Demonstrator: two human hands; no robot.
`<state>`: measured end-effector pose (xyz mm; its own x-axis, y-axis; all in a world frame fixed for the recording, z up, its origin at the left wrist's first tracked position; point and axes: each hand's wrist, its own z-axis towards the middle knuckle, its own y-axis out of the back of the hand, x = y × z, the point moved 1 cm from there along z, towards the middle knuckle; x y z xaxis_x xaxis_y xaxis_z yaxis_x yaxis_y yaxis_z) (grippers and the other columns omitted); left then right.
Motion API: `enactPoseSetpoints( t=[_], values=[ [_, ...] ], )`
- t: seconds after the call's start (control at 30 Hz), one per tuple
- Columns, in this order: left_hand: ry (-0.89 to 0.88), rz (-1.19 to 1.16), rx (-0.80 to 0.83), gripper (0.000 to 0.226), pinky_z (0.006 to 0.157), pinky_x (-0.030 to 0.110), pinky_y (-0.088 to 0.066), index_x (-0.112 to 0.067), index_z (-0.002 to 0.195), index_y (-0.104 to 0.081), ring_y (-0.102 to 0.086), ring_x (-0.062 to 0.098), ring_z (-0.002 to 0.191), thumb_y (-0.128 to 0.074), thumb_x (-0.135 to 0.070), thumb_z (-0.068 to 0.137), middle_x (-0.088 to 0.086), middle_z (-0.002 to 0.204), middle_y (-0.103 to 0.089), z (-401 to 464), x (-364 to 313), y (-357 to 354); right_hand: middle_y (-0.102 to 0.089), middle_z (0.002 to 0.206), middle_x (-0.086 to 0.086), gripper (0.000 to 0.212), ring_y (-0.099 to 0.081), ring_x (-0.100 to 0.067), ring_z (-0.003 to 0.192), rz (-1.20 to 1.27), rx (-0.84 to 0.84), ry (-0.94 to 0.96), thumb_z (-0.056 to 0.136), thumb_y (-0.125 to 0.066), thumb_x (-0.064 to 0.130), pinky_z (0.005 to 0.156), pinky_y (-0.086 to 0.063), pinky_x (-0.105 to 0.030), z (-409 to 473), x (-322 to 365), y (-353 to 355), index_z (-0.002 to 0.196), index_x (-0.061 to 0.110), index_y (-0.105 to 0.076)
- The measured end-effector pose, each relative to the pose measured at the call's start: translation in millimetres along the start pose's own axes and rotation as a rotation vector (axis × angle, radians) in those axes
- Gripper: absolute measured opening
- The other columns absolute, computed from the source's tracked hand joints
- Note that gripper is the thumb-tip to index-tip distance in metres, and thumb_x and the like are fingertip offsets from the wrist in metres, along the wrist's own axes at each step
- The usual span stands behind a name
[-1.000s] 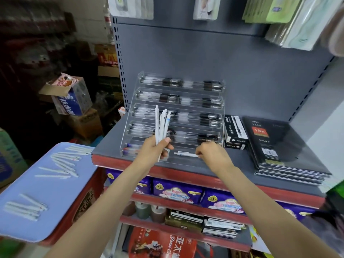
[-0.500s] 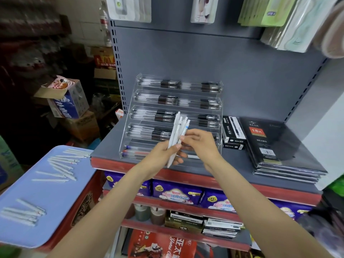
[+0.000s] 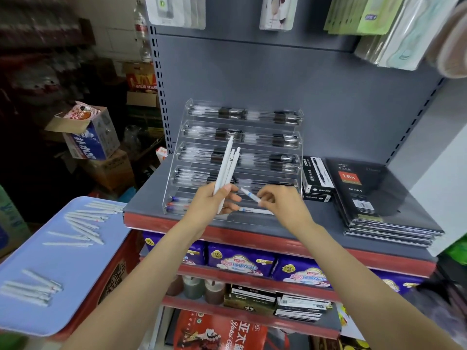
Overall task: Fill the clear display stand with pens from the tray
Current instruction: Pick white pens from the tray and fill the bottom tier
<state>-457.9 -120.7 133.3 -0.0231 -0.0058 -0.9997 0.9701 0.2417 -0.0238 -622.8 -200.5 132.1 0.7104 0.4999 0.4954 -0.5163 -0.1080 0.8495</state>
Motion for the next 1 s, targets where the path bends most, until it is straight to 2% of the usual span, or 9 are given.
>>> enactPoseSetpoints(
  t=[0.17, 0.3, 0.43, 0.57, 0.63, 0.73, 0.87, 0.93, 1.0],
  values=[
    [0.039, -0.018, 0.009, 0.022, 0.062, 0.02, -0.056, -0.011, 0.099, -0.061, -0.068, 0.01, 0.062, -0.041, -0.02, 0.099, 0.004, 0.083, -0.071, -2, 4, 1, -0.072, 0.096, -0.004, 0.015, -0.066, -0.022, 0.092, -0.166, 0.173, -0.021, 0.086, -0.063, 0.009, 0.083, -0.053, -0.036, 2, -3, -11, 0.095, 0.016, -0.073],
    [0.05, -0.029, 0.031, 0.023, 0.064, 0.021, -0.056, -0.008, 0.103, -0.06, -0.069, 0.012, 0.067, -0.042, -0.022, 0.099, 0.007, 0.088, -0.071, -3, 6, 5, -0.071, 0.093, -0.005, 0.02, -0.066, -0.021, 0.086, -0.179, 0.209, -0.054, 0.086, -0.06, 0.004, 0.078, -0.053, -0.034, 4, -5, -11, 0.089, 0.018, -0.074],
    [0.045, -0.014, 0.047, 0.025, 0.066, 0.022, -0.057, -0.006, 0.106, -0.06, -0.069, 0.013, 0.069, -0.042, -0.022, 0.099, 0.008, 0.09, -0.072, -5, 7, 7, -0.071, 0.099, -0.004, 0.016, -0.065, -0.018, 0.091, -0.12, 0.147, -0.038, 0.089, -0.06, 0.011, 0.084, -0.053, -0.034, 3, -2, -8, 0.098, 0.015, -0.072],
    [0.055, 0.043, 0.125, 0.025, 0.068, 0.023, -0.057, -0.008, 0.105, -0.061, -0.069, 0.013, 0.068, -0.043, -0.024, 0.098, 0.007, 0.09, -0.072, -8, 4, 3, -0.071, 0.094, -0.003, 0.019, -0.065, -0.011, 0.083, 0.429, -0.036, -0.037, 0.09, -0.061, 0.017, 0.082, -0.052, -0.027, -2, 22, -2, 0.104, 0.01, -0.071],
    [0.072, 0.073, 0.193, 0.025, 0.072, 0.025, -0.058, -0.01, 0.106, -0.061, -0.069, 0.013, 0.068, -0.043, -0.025, 0.098, 0.005, 0.088, -0.073, -10, 2, -2, -0.07, 0.089, -0.004, 0.018, -0.067, -0.006, 0.073, 0.708, -0.003, -0.061, 0.089, -0.061, 0.013, 0.075, -0.056, -0.024, -4, 33, 0, 0.103, 0.007, -0.07],
    [0.084, 0.088, 0.251, 0.027, 0.077, 0.03, -0.058, -0.011, 0.112, -0.062, -0.07, 0.019, 0.075, -0.043, -0.026, 0.099, 0.008, 0.094, -0.073, -11, 1, -8, -0.07, 0.084, -0.008, 0.013, -0.066, -0.006, 0.065, 0.9, 0.022, -0.099, 0.087, -0.062, 0.007, 0.067, -0.055, -0.018, -6, 40, -1, 0.097, 0.001, -0.069],
    [0.066, 0.08, 0.082, 0.028, 0.072, 0.023, -0.057, -0.007, 0.114, -0.06, -0.07, 0.014, 0.077, -0.042, -0.023, 0.099, 0.006, 0.095, -0.071, -8, 3, -2, -0.067, 0.083, -0.004, 0.018, -0.062, -0.015, 0.076, 0.929, -0.12, -0.191, 0.091, -0.057, 0.005, 0.074, -0.057, -0.024, -3, 32, 5, 0.105, 0.002, -0.067],
    [0.061, 0.065, -0.049, 0.026, 0.061, 0.016, -0.054, -0.006, 0.112, -0.058, -0.066, 0.008, 0.064, -0.041, -0.021, 0.1, 0.003, 0.085, -0.068, -6, 3, 5, -0.066, 0.085, -0.01, 0.02, -0.058, -0.017, 0.079, 0.804, -0.172, -0.189, 0.091, -0.056, 0.007, 0.081, -0.055, -0.033, -1, 23, 11, 0.107, 0.009, -0.068],
    [0.046, 0.083, -0.118, 0.026, 0.05, 0.014, -0.046, -0.007, 0.11, -0.06, -0.052, 0.005, 0.052, -0.04, -0.02, 0.1, 0.0, 0.071, -0.059, -4, 5, 11, -0.068, 0.087, -0.009, 0.024, -0.058, -0.011, 0.074, 0.56, -0.163, -0.106, 0.09, -0.059, 0.008, 0.079, -0.053, -0.026, -1, 17, 15, 0.112, 0.01, -0.068]
  ],
)
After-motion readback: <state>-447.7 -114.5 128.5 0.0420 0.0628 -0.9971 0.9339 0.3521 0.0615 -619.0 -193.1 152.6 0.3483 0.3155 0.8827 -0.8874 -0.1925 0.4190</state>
